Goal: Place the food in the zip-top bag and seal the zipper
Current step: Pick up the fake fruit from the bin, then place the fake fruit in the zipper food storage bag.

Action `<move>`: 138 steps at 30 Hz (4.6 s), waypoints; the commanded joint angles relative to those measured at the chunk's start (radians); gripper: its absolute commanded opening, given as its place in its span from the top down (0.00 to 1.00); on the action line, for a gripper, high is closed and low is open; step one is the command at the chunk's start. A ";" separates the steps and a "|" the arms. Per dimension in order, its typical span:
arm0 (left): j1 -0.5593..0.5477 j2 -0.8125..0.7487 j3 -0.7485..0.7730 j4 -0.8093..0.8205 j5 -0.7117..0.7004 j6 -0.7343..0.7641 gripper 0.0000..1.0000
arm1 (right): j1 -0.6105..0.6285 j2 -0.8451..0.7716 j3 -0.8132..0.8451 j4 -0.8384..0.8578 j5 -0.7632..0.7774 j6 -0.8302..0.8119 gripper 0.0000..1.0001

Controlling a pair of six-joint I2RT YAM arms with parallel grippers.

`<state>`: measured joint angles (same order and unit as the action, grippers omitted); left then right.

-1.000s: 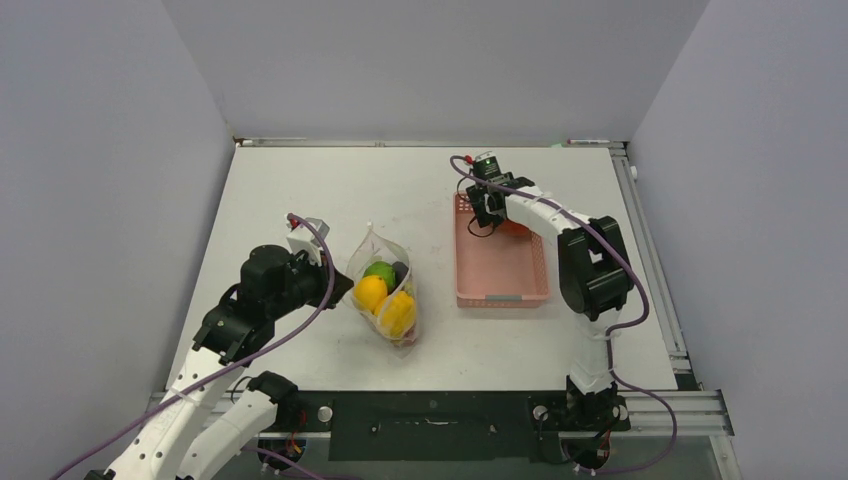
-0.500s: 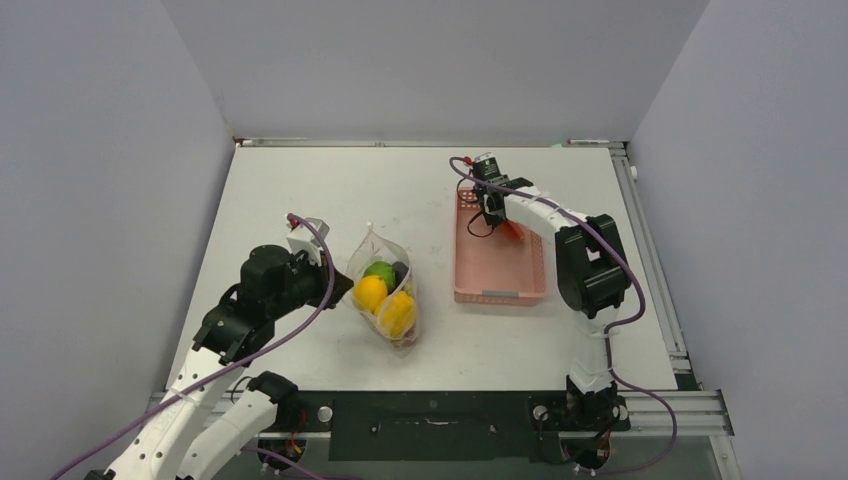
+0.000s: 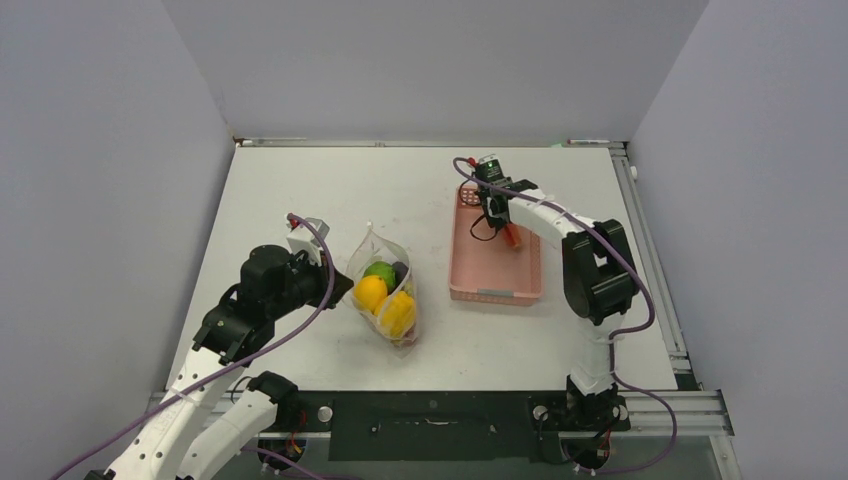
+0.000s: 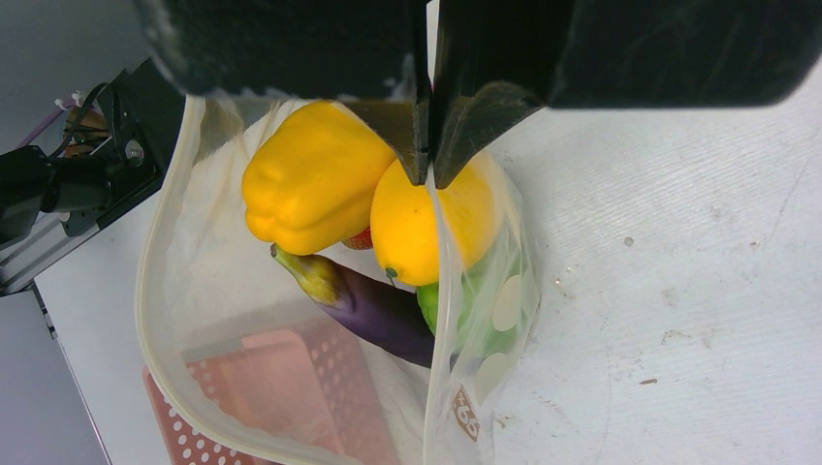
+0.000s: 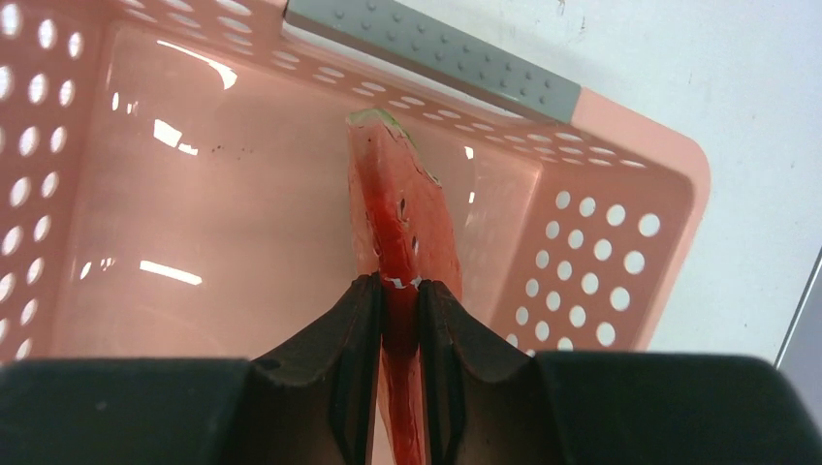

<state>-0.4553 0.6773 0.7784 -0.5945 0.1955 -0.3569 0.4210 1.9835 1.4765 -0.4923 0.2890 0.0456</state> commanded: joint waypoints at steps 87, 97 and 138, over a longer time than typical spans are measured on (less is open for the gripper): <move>0.007 -0.006 -0.003 0.029 0.015 0.009 1.00 | 0.874 -0.494 -0.189 0.424 0.228 0.217 0.95; 0.007 -0.004 -0.002 0.028 0.013 0.009 1.00 | 0.957 -0.485 -0.178 0.305 0.465 0.162 0.95; 0.007 -0.007 -0.004 0.032 0.023 0.009 1.00 | 0.816 -0.250 0.012 -0.081 0.382 0.152 0.95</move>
<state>-0.4480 0.6769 0.7746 -0.5945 0.1993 -0.3653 1.2667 1.7111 1.4902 -0.5293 0.7246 0.1761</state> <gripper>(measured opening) 0.003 0.183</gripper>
